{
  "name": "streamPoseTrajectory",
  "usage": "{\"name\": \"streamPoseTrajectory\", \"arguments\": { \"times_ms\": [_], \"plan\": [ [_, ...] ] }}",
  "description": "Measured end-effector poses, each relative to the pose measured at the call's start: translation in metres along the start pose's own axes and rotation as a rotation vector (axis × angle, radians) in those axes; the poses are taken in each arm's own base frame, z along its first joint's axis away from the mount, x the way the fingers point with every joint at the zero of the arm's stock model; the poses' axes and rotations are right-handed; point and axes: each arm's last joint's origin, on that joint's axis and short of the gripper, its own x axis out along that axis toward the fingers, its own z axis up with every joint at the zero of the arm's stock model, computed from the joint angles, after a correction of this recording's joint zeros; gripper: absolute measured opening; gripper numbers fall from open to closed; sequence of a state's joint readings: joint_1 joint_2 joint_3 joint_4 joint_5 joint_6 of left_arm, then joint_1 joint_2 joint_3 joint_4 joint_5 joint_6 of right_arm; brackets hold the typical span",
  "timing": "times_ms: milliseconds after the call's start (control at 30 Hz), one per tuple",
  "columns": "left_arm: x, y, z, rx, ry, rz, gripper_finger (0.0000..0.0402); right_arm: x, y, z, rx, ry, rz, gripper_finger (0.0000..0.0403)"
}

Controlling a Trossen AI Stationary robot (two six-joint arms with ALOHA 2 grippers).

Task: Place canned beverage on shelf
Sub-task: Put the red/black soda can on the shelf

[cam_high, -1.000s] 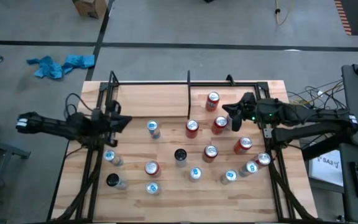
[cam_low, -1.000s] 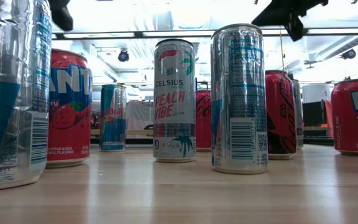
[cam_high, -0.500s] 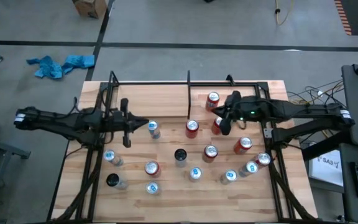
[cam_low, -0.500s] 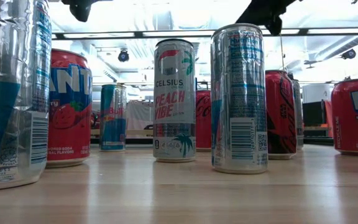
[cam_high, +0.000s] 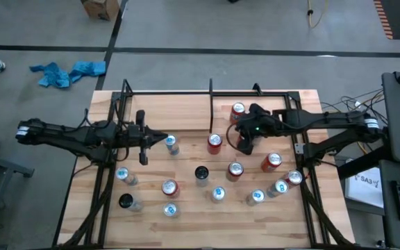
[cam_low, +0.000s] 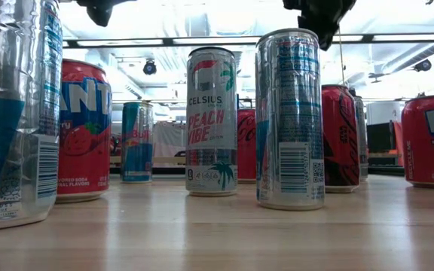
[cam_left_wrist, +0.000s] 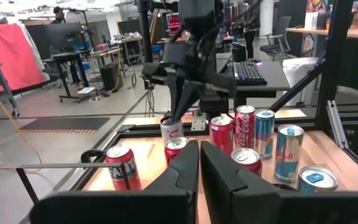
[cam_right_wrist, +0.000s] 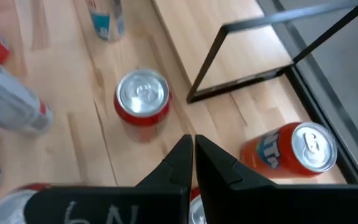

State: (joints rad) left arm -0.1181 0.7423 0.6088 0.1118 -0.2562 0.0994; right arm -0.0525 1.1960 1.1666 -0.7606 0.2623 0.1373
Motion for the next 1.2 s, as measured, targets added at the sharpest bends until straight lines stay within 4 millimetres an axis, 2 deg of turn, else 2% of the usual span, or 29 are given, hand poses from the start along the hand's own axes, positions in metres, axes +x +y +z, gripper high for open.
{"name": "streamPoseTrajectory", "arguments": {
  "times_ms": [533, 833, 1000, 1200],
  "plan": [
    [0.010, -0.003, -0.005, 0.032, 0.033, -0.003, 0.0000, 0.014, 0.001, -0.019, 0.018, 0.069, -0.011, 0.0009],
    [0.016, -0.005, -0.010, 0.047, 0.060, -0.007, 0.0000, 0.016, 0.001, -0.018, 0.015, 0.055, -0.034, 0.0013],
    [0.016, -0.005, -0.010, 0.056, 0.060, -0.007, 0.0000, 0.016, 0.001, -0.018, -0.004, 0.051, -0.033, 0.0062],
    [0.016, -0.005, -0.010, 0.057, 0.060, -0.007, 0.0000, 0.016, 0.001, -0.017, -0.067, 0.050, -0.025, 0.0169]
  ]
}}
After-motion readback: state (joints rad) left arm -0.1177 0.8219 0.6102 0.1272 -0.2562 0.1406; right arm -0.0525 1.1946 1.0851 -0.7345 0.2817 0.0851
